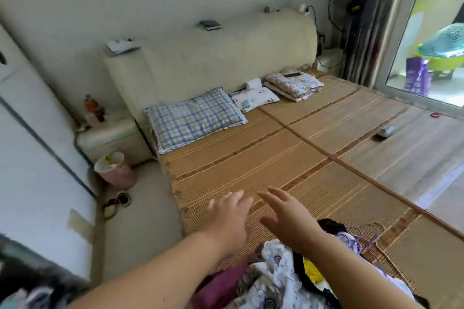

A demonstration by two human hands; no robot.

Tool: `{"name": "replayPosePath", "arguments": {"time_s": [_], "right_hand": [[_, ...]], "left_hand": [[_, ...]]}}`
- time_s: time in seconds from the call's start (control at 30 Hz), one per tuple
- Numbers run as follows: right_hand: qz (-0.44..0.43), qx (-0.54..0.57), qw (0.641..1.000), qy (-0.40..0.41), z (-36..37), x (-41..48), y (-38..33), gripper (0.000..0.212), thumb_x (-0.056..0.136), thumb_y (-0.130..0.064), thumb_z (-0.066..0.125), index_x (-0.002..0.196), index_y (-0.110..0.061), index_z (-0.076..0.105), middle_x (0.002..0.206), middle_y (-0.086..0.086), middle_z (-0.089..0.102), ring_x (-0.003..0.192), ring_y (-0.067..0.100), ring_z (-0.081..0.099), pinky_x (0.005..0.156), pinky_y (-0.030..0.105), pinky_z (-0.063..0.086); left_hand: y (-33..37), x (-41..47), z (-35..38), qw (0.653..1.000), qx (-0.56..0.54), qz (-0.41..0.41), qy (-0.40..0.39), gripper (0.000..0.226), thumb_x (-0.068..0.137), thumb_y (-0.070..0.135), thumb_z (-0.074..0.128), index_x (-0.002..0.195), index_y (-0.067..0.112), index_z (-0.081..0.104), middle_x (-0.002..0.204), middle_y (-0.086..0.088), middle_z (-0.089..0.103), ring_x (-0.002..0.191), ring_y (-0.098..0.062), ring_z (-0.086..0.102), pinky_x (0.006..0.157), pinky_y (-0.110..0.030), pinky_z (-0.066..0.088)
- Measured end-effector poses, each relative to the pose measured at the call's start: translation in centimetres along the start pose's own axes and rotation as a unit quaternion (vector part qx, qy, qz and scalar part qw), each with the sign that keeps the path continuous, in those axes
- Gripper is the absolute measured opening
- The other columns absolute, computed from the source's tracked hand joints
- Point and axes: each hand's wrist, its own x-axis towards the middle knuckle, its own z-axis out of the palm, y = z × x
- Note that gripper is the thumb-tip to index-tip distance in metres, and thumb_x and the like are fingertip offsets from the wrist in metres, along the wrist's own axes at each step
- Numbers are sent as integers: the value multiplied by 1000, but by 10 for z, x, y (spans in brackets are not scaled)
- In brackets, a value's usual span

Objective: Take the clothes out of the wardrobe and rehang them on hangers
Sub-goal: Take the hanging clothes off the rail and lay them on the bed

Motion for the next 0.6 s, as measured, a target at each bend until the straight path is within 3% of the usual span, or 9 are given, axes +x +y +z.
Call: {"name": "replayPosePath", "arguments": {"time_s": [0.2, 0.43, 0.6], "right_hand": [[-170, -32, 985, 2, -23, 34, -169, 62, 90, -44, 55, 144, -42, 24, 154, -8, 23, 138, 18, 30, 114, 39, 29], [-339, -27, 941, 9, -6, 55, -366, 61, 91, -44, 53, 144, -42, 24, 153, -11, 23, 139, 15, 27, 114, 34, 26], [-421, -22, 907, 12, 17, 59, -476, 62, 91, -48, 51, 145, -43, 22, 155, -11, 20, 141, 16, 25, 115, 40, 23]], "left_hand": [[-115, -101, -80, 981, 9, -141, 131, 66, 93, 39, 47, 150, 30, 16, 158, 0, 16, 141, -24, 26, 113, -39, 23], [-238, -228, -149, 935, 43, -240, 256, 68, 89, 49, 48, 148, 33, 20, 154, 9, 22, 141, -12, 23, 113, -34, 24], [-297, -308, -177, 896, 89, -310, 304, 65, 92, 50, 44, 148, 35, 16, 156, 9, 16, 142, -13, 16, 116, -36, 17]]}}
